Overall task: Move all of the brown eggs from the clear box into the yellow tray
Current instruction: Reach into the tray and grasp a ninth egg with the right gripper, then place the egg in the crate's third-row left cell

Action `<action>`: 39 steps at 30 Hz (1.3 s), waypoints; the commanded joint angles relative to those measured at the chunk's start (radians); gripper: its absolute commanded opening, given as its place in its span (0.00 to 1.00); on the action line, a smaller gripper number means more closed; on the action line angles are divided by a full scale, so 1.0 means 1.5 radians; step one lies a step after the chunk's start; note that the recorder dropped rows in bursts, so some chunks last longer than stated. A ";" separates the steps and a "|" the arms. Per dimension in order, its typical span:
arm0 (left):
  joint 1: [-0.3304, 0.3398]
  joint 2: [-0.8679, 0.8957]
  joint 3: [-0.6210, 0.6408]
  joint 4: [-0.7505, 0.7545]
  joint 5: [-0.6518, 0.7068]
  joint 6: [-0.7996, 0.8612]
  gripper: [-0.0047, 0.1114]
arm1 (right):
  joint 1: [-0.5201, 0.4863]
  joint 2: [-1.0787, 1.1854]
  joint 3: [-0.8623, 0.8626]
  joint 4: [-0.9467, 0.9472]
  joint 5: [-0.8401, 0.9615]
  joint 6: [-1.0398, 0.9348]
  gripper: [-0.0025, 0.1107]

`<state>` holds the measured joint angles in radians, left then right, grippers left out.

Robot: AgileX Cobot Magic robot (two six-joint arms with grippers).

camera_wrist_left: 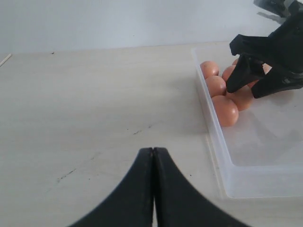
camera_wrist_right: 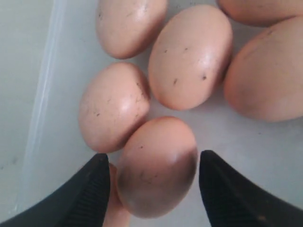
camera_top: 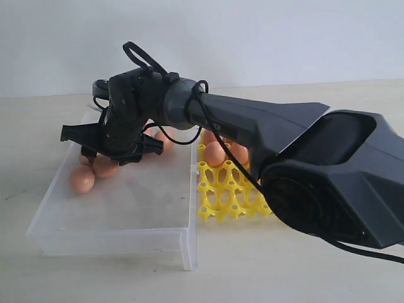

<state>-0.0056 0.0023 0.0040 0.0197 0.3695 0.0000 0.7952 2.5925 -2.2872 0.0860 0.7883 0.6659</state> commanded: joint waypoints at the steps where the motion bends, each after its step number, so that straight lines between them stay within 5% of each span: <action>1: -0.003 -0.002 -0.003 -0.002 -0.006 0.000 0.04 | -0.004 0.016 -0.010 -0.005 -0.025 0.011 0.50; 4: -0.003 -0.002 -0.003 -0.002 -0.006 0.000 0.04 | -0.004 0.016 -0.010 -0.007 -0.025 0.004 0.36; 8: -0.003 -0.002 -0.003 -0.002 -0.006 0.000 0.04 | -0.004 -0.004 -0.007 -0.010 -0.031 -0.073 0.02; 16: -0.003 -0.002 -0.003 -0.002 -0.006 0.000 0.04 | -0.003 -0.146 0.177 -0.100 -0.180 -0.183 0.02; 25: -0.003 -0.002 -0.003 -0.002 -0.006 0.000 0.04 | -0.052 -0.417 0.715 -0.200 -0.682 -0.286 0.02; 31: -0.003 -0.002 -0.003 -0.002 -0.006 0.000 0.04 | -0.119 -0.516 0.910 -0.157 -0.768 -0.399 0.02; 39: -0.003 -0.002 -0.003 -0.002 -0.006 0.000 0.04 | -0.175 -0.512 1.010 -0.157 -0.830 -0.413 0.02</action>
<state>-0.0056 0.0023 0.0040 0.0197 0.3695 0.0000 0.5508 1.8148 -0.7926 -0.1476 -0.4064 0.0602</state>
